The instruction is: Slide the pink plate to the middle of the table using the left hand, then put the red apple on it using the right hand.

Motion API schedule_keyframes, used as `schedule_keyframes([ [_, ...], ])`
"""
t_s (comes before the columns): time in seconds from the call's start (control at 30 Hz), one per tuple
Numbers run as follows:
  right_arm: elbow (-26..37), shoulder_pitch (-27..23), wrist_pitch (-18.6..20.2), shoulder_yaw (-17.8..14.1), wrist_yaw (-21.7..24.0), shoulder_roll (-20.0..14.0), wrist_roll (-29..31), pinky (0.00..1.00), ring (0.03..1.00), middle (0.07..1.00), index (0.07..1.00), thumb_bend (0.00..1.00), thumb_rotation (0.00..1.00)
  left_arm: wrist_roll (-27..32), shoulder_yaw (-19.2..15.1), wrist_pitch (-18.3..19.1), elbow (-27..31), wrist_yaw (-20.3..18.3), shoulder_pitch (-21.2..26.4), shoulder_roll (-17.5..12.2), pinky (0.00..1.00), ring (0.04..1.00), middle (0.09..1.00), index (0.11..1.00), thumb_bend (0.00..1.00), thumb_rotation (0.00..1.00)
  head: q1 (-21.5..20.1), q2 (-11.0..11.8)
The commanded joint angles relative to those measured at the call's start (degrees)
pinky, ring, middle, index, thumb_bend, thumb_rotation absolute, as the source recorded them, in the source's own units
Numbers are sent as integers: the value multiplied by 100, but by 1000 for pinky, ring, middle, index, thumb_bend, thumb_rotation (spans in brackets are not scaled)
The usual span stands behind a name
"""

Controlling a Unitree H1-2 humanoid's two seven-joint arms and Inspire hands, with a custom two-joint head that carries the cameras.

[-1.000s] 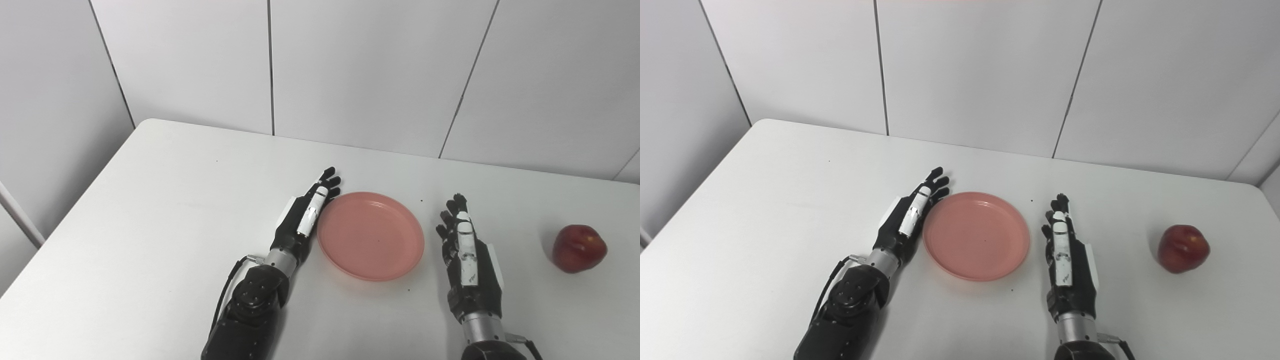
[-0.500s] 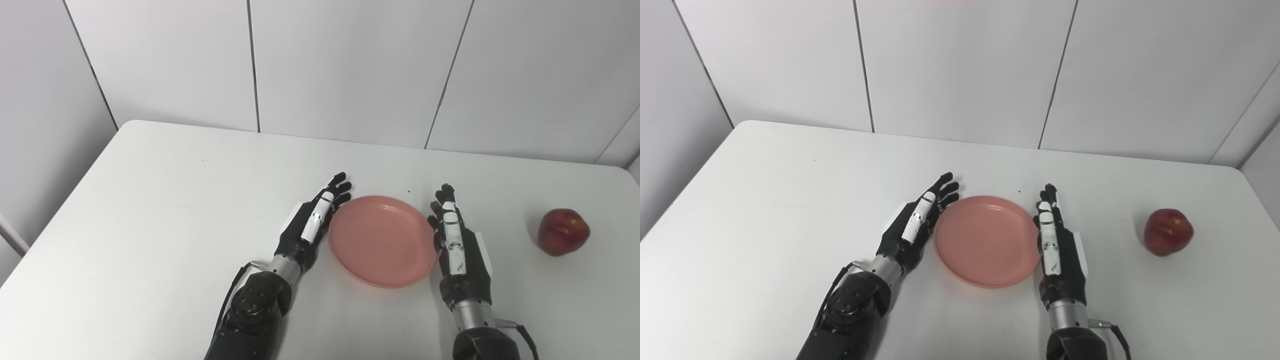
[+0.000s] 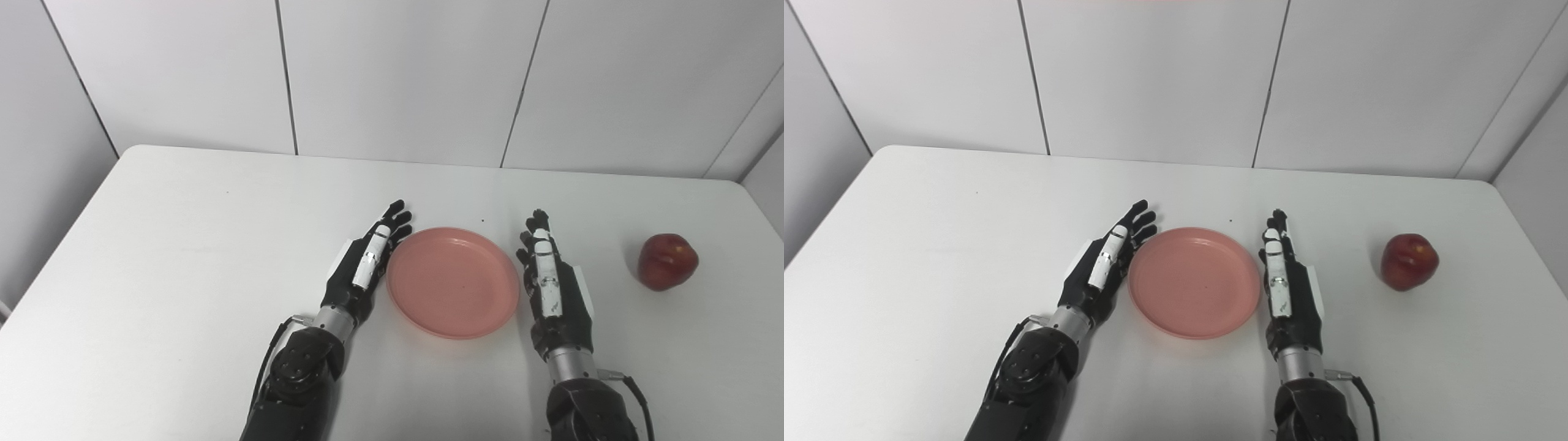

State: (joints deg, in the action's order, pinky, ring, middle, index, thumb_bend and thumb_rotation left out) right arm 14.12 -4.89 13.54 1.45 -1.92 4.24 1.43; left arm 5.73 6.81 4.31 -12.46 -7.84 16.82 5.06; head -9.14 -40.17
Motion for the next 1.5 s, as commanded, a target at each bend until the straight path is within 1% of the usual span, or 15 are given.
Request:
schedule_keyframes([
  [0.0, 403, -279, 25, -9, 39, -61, -26, 1000, 1000, 1000, 1000, 303, 1000, 2, -64, 57, -127, 45, -109, 8, 943, 946, 948, 932, 358, 1000, -91, 0],
  [0.4, 1033, -605, 514, -141, -48, -357, -426, 1000, 998, 1000, 1000, 351, 1000, 94, -211, -56, -264, -43, -80, -12, 941, 946, 946, 929, 384, 1000, -682, 61],
  [0.43, 1066, -652, 573, -151, -41, -411, -479, 1000, 996, 999, 998, 369, 974, 97, -223, -78, -288, -49, -75, -21, 940, 946, 946, 930, 385, 1000, -765, 76],
  [0.47, 1089, -684, 614, -158, -34, -448, -521, 1000, 990, 995, 990, 417, 896, 99, -230, -96, -307, -54, -72, -27, 937, 943, 945, 930, 388, 1000, -778, 80],
  [0.5, 1145, -725, 700, -142, -21, -525, -648, 1000, 989, 995, 990, 421, 888, 99, -241, -107, -321, -43, -69, -29, 937, 943, 945, 930, 388, 1000, -858, 100],
  [0.53, 1185, -753, 765, -130, -12, -578, -738, 999, 981, 989, 984, 483, 855, 98, -250, -116, -333, -35, -67, -30, 931, 940, 943, 928, 391, 1000, -870, 102],
  [0.6, 1291, -812, 896, -112, -15, -681, -948, 972, 961, 977, 976, 522, 810, 95, -260, -124, -349, -31, -63, -36, 928, 938, 942, 928, 393, 1000, -950, 123],
  [0.8, 1599, -1015, 1311, -184, -37, -915, -1621, 900, 939, 958, 953, 673, 752, 132, -295, -142, -391, -81, -53, -87, 926, 936, 941, 929, 392, 1000, -1115, 165],
  [0.87, 1683, -1061, 1335, -258, 15, -962, -1817, 869, 945, 963, 948, 737, 728, 169, -315, -150, -406, -111, -49, -106, 930, 938, 943, 930, 386, 1000, -1181, 184],
  [0.93, 1752, -1099, 1336, -327, 81, -1042, -2009, 797, 938, 958, 951, 814, 682, 196, -334, -131, -401, -136, -46, -120, 932, 939, 943, 930, 379, 1000, -1245, 209],
  [1.0, 1791, -1146, 1329, -373, 110, -1146, -2120, 812, 939, 959, 964, 845, 649, 233, -360, -123, -409, -163, -41, -130, 937, 939, 943, 930, 374, 1000, -1293, 228],
  [1.1, 1799, -1222, 1304, -431, 138, -1316, -2226, 894, 952, 968, 978, 875, 614, 270, -398, -145, -433, -179, -31, -134, 934, 935, 939, 926, 365, 1000, -1359, 284],
  [1.23, 1819, -1269, 1313, -574, 133, -1512, -2375, 922, 957, 969, 988, 927, 581, 286, -435, -157, -462, -205, -21, -150, 936, 936, 939, 928, 359, 1000, -1423, 332],
  [1.4, 1895, -1253, 1327, -708, 108, -1694, -2917, 856, 928, 946, 972, 973, 574, 318, -492, -186, -516, -251, -8, -171, 938, 940, 943, 933, 359, 1000, -1523, 375],
  [1.47, 1935, -1231, 1334, -793, 305, -1772, -3420, 834, 923, 945, 974, 991, 587, 349, -508, -195, -547, -291, -1, -190, 944, 943, 947, 938, 359, 1000, -1577, 389],
])
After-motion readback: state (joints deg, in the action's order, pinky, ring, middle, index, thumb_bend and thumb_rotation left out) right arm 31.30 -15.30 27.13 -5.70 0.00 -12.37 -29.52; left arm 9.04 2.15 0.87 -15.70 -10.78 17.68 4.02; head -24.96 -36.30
